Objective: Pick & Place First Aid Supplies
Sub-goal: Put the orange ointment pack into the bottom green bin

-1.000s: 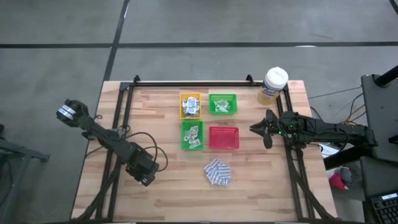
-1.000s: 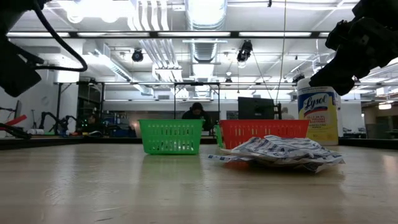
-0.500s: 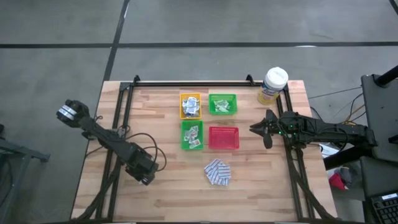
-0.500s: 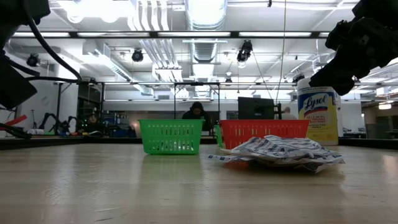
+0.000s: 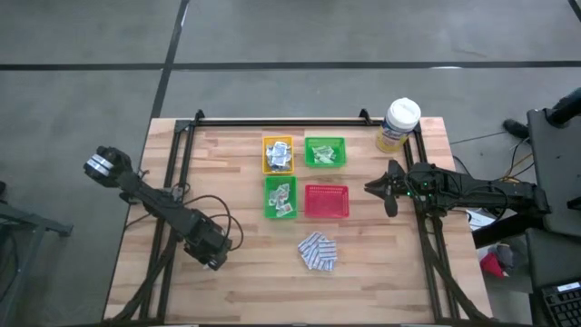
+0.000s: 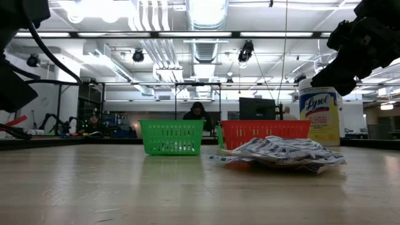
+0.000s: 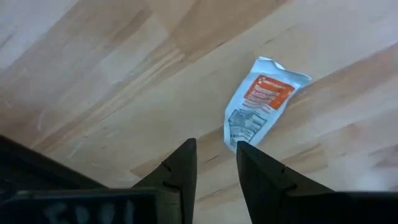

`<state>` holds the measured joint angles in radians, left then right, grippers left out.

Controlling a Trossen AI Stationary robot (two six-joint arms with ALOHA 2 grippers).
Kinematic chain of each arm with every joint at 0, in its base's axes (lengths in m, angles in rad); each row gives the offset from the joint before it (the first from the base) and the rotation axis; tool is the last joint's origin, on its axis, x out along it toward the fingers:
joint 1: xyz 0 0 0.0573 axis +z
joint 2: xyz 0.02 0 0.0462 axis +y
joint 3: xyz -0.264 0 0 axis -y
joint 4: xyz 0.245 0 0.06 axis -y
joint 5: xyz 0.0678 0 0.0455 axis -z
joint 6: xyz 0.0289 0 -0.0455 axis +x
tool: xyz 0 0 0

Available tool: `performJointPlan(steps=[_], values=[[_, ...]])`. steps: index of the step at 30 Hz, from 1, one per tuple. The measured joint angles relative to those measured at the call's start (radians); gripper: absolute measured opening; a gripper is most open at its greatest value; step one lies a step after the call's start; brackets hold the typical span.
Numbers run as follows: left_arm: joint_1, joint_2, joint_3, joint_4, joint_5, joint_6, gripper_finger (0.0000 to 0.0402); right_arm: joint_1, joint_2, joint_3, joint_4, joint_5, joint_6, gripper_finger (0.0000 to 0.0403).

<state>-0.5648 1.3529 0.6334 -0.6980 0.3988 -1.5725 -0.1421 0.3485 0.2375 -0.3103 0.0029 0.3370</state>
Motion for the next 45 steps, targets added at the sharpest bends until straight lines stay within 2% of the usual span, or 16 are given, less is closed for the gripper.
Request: performJointPlan(steps=[11, 20, 25, 31, 36, 42, 45], values=[[0.001, 0.137, 0.003, 0.046, 0.037, 0.028, 0.0108, 0.000, 0.000, 0.000, 0.000, 0.000, 0.000, 0.0085], [0.001, 0.121, 0.002, 0.053, 0.049, 0.052, 0.0106, 0.000, 0.000, 0.000, 0.000, 0.000, 0.000, 0.0072], [0.000, 0.114, 0.002, 0.055, 0.054, 0.048, 0.0077, 0.000, 0.000, 0.000, 0.000, 0.000, 0.000, 0.0068], [0.000, 0.114, 0.002, 0.059, 0.057, 0.049, 0.0015, 0.000, 0.000, 0.000, 0.000, 0.000, 0.000, 0.0077], [-0.001, 0.114, 0.002, 0.060, 0.057, 0.051, 0.0006, 0.000, 0.000, 0.000, 0.000, 0.000, 0.000, 0.0084], [-0.003, 0.092, 0.002, 0.059, 0.008, 0.053, 0.0002, 0.000, 0.000, 0.000, 0.000, 0.000, 0.000, 0.0081], [-0.003, 0.069, 0.017, 0.069, -0.078, 0.085, 0.0001, 0.000, 0.000, 0.000, 0.000, 0.000, 0.001, 0.0076]])
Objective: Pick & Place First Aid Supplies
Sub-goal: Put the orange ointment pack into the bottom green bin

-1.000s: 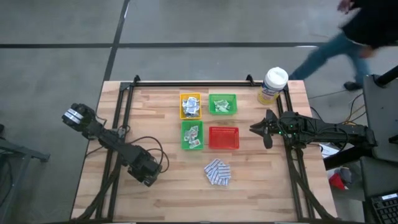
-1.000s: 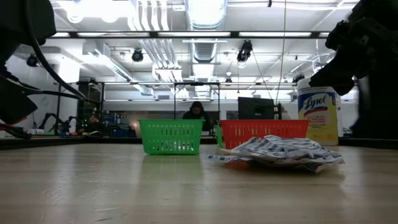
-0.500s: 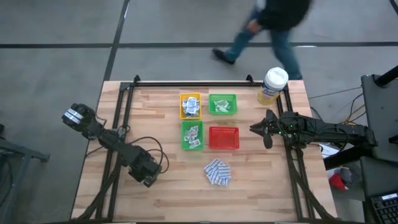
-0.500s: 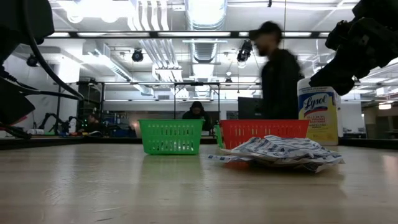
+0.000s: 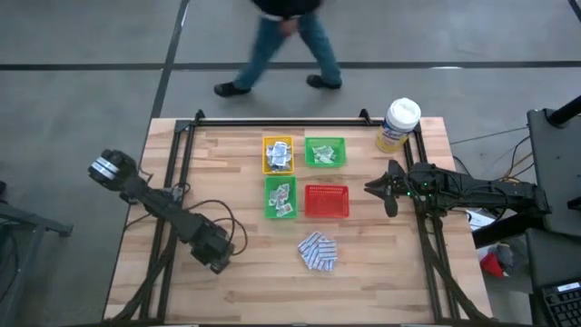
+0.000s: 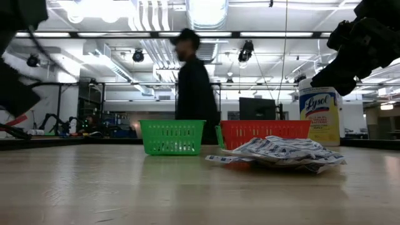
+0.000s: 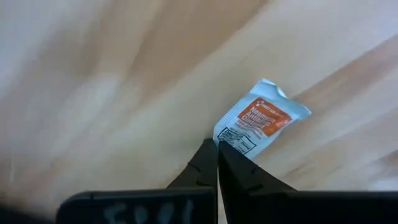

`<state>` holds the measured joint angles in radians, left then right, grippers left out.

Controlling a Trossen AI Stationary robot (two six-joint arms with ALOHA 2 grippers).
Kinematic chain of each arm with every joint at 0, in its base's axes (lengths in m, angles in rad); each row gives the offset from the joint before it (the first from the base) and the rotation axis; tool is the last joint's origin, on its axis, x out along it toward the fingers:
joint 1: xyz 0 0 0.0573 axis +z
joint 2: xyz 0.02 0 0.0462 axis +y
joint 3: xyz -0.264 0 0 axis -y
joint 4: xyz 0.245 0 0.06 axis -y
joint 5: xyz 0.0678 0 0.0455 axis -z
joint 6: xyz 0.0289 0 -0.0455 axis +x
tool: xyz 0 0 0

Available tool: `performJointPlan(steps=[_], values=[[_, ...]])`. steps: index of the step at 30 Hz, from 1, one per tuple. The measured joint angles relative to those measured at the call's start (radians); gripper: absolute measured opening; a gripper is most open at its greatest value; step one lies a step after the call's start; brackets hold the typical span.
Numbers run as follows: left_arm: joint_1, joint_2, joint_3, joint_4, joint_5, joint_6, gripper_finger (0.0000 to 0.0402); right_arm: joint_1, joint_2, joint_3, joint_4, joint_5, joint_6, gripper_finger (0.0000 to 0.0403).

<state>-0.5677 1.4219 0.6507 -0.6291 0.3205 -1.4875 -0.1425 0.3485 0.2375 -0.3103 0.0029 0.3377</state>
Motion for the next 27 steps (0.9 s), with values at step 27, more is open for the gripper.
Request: performJointPlan(steps=[27], values=[[0.133, -0.067, 0.083, 0.522, -0.946, 0.143, 0.0000, 0.000, 0.000, 0.000, 0.001, 0.000, 0.003, 0.0083]])
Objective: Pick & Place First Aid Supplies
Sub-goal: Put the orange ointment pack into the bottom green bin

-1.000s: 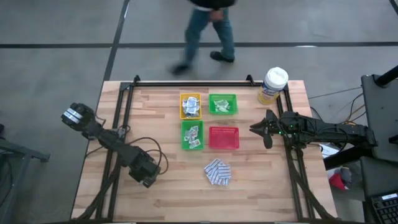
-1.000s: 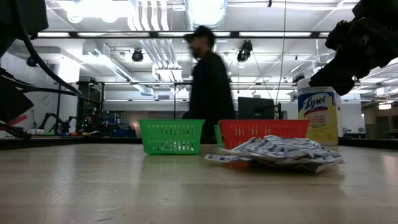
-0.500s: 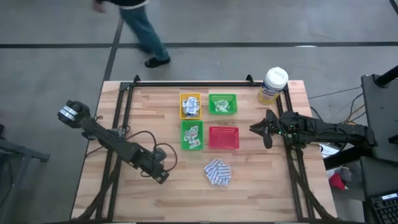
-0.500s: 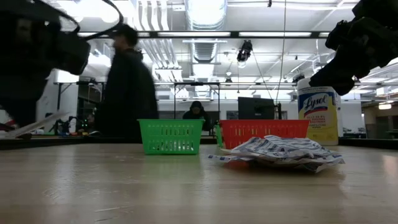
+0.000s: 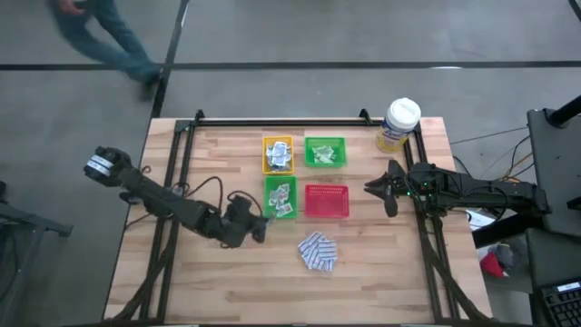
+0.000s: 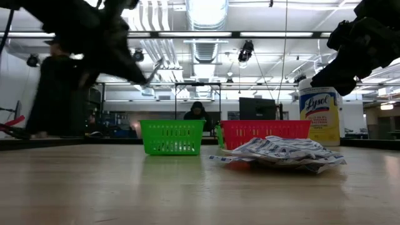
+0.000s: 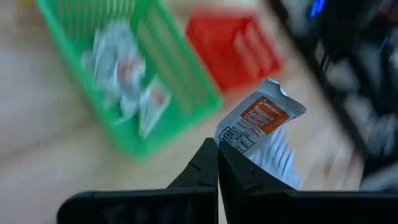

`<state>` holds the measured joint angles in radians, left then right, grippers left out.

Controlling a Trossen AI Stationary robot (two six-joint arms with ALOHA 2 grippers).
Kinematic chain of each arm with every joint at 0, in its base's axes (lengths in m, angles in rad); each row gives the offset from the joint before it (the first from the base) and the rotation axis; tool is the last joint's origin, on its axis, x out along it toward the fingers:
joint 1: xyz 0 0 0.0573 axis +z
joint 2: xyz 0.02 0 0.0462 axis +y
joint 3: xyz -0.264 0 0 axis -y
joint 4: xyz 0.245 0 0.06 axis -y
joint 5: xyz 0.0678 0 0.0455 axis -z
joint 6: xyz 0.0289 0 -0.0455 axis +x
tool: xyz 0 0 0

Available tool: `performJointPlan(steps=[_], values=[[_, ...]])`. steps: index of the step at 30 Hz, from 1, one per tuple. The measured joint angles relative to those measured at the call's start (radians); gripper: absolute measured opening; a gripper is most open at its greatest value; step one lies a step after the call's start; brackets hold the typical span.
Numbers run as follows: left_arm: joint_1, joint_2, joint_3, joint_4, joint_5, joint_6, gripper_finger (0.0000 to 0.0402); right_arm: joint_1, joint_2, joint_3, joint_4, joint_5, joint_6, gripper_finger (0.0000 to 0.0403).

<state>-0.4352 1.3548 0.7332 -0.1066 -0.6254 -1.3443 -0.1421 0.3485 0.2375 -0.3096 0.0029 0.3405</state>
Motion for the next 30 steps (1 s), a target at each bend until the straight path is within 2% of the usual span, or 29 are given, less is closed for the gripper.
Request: performJointPlan(steps=[3, 7, 18, 24, 30], values=[[0.047, 0.000, 0.000, 0.106, -0.059, 0.000, 0.0000, 0.000, 0.000, 0.000, 0.000, 0.000, 0.000, 0.0078], [0.118, 0.000, 0.013, 0.175, -0.073, -0.002, 0.0000, 0.000, 0.000, 0.000, 0.000, 0.000, 0.000, 0.0071], [0.272, 0.004, 0.097, 0.150, -0.074, -0.021, 0.0000, 0.000, 0.000, 0.000, 0.000, 0.000, 0.000, 0.0077], [0.290, 0.007, 0.116, 0.084, -0.066, -0.062, 0.0000, 0.000, 0.000, 0.000, 0.000, 0.000, 0.000, 0.0084], [0.291, 0.007, 0.116, 0.083, -0.069, -0.063, 0.0000, 0.000, 0.000, 0.000, 0.000, 0.000, 0.000, 0.0086]])
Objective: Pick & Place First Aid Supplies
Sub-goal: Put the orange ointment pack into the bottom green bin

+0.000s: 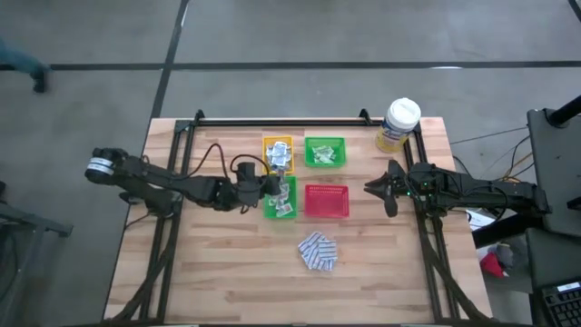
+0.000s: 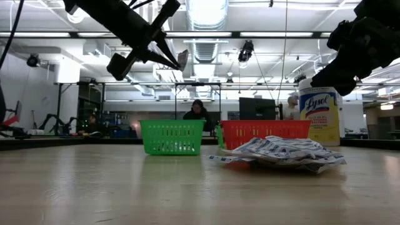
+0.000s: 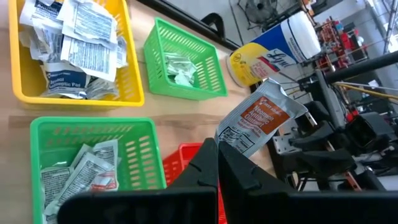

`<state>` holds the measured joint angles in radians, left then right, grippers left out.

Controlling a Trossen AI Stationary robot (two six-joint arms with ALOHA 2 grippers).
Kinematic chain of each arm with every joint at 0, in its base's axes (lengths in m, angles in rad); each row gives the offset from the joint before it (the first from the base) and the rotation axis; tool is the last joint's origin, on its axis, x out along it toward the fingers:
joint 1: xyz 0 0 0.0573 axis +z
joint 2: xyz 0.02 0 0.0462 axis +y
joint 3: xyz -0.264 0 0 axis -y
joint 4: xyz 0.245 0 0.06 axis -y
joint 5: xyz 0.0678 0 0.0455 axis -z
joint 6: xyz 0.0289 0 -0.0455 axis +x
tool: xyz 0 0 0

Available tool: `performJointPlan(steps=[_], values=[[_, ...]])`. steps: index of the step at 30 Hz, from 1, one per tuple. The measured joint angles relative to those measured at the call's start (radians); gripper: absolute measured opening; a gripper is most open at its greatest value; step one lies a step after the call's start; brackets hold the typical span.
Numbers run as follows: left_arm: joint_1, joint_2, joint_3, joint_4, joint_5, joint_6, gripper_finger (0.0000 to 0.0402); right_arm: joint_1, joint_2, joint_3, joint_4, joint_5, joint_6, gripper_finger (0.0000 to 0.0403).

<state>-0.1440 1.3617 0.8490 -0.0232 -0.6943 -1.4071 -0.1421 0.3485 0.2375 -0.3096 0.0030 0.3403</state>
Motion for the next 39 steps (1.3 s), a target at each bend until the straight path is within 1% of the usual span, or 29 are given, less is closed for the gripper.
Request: performJointPlan(steps=[7, 12, 17, 19, 21, 23, 29, 32, 34, 39], values=[[0.000, 0.000, -0.001, 0.004, -0.007, 0.019, 0.0000, 0.000, 0.000, 0.000, 0.000, 0.000, 0.000, 0.0073], [0.002, 0.000, -0.001, 0.004, -0.041, 0.040, 0.0000, 0.000, 0.000, 0.000, 0.000, 0.000, 0.000, 0.0068], [0.013, 0.000, 0.000, -0.010, -0.013, -0.073, 0.0000, 0.000, 0.000, 0.000, 0.000, 0.000, 0.000, 0.0073], [0.016, 0.005, 0.012, -0.041, -0.008, -0.088, 0.0000, 0.000, 0.000, 0.000, 0.000, 0.001, 0.000, 0.0076], [0.018, 0.013, 0.038, -0.101, 0.001, -0.101, 0.0000, 0.000, 0.000, 0.000, 0.000, 0.001, 0.000, 0.0079], [0.022, 0.035, 0.082, -0.186, 0.018, -0.146, 0.0000, 0.000, 0.000, 0.000, 0.000, 0.001, 0.000, 0.0082], [0.043, 0.144, 0.275, -0.536, 0.115, -0.239, 0.0000, 0.000, 0.000, 0.000, 0.000, 0.001, 0.000, 0.0084], [0.055, 0.202, 0.351, -0.664, 0.144, -0.281, 0.0000, 0.000, 0.000, 0.000, 0.000, 0.001, 0.000, 0.0079], [0.066, 0.234, 0.385, -0.699, 0.164, -0.290, 0.0000, 0.000, 0.000, 0.000, 0.000, 0.001, 0.000, 0.0075], [0.089, 0.303, 0.426, -0.703, 0.210, -0.278, 0.0000, 0.000, 0.000, 0.000, 0.000, 0.001, 0.000, 0.0068]])
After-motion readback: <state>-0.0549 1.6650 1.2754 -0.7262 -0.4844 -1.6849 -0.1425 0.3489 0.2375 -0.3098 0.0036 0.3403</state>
